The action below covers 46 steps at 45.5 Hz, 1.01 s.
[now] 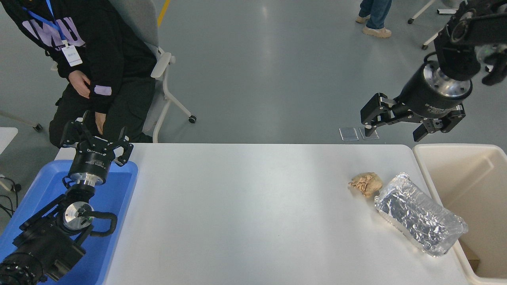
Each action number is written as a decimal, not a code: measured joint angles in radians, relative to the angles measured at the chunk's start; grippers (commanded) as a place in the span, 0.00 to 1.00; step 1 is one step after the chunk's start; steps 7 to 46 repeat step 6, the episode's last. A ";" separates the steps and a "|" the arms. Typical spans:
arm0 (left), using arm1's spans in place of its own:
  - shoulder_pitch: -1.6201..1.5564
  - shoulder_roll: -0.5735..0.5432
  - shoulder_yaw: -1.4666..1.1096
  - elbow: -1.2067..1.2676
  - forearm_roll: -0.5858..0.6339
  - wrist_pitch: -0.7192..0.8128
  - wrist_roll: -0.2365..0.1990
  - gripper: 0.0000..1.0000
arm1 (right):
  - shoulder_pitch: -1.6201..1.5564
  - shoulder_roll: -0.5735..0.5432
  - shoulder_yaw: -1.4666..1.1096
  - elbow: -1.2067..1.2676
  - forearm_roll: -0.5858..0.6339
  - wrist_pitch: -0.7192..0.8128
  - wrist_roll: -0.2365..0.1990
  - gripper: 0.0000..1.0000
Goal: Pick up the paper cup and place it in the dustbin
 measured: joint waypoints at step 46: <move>-0.001 0.000 0.000 0.000 0.000 0.000 0.000 0.99 | 0.023 0.020 0.000 0.006 0.001 0.005 0.000 1.00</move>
